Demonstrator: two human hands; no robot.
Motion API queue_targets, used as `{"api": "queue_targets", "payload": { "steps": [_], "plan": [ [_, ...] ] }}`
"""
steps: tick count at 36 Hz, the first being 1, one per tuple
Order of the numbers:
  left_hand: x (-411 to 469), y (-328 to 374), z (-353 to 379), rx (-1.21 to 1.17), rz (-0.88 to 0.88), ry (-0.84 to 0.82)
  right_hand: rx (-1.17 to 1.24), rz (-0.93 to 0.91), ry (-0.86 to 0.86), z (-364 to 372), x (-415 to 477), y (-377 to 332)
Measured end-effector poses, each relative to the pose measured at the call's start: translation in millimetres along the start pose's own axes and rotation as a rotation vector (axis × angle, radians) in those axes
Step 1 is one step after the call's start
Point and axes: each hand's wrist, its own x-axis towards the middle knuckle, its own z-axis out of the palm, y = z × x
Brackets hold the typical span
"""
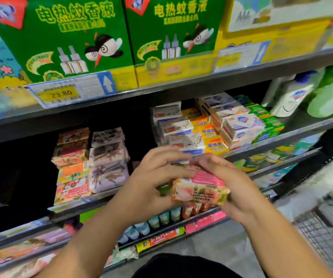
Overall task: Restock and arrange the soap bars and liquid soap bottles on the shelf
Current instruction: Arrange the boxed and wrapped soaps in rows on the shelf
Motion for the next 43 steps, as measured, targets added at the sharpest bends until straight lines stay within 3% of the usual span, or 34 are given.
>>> {"api": "queue_targets", "payload": {
  "steps": [3, 7, 10, 14, 19, 24, 26, 28, 32, 34, 36, 43],
  "plan": [
    [-0.9, 21.5, 2.7, -0.156, -0.107, 0.01, 0.029, 0.039, -0.075, -10.3, -8.6, 0.4],
    [-1.5, 33.0, 9.0, -0.476, -0.449, 0.158, -0.006, 0.037, -0.251, -24.6, -10.7, 3.4],
    [-0.3, 28.8, 18.3, -0.7, -0.674, 0.293, -0.15, -0.014, -0.216, -29.8, -6.7, 4.3],
    [6.9, 26.5, 31.0, -0.697, -0.812, 0.369, -0.363, -0.133, -0.097, -27.8, -0.7, 3.0],
    [9.5, 28.8, 42.9, -0.661, -0.836, 0.4, -0.368, -0.228, 0.046, -38.9, 10.5, 4.0],
    [-4.8, 15.8, 45.7, -0.661, -0.827, 0.214, -0.386, -0.224, 0.102, -48.8, 25.8, 5.6],
    [-7.2, 14.1, 44.7, -0.508, -0.838, 0.144, -0.283, -0.136, 0.051, -53.4, 31.3, 6.1],
    [-11.6, 10.2, 46.0, -0.395, -0.828, 0.131, -0.074, 0.027, -0.119, -57.6, 34.6, 4.0],
    [-15.0, 9.3, 40.0, -0.429, -0.865, 0.253, -0.009, 0.151, -0.391, -62.3, 40.3, 2.4],
    [-19.4, 12.1, 36.4, -0.316, -0.83, 0.246, -0.121, 0.12, -0.411, -61.4, 44.8, 3.7],
    [-23.4, 16.4, 36.3, -0.347, -0.873, 0.293, -0.231, 0.076, -0.421, -58.1, 49.7, 4.7],
    [-30.0, 28.5, 39.5, -0.477, -0.984, 0.616, -0.394, 0.007, -0.397, -42.4, 60.6, 9.7]
  ]
}}
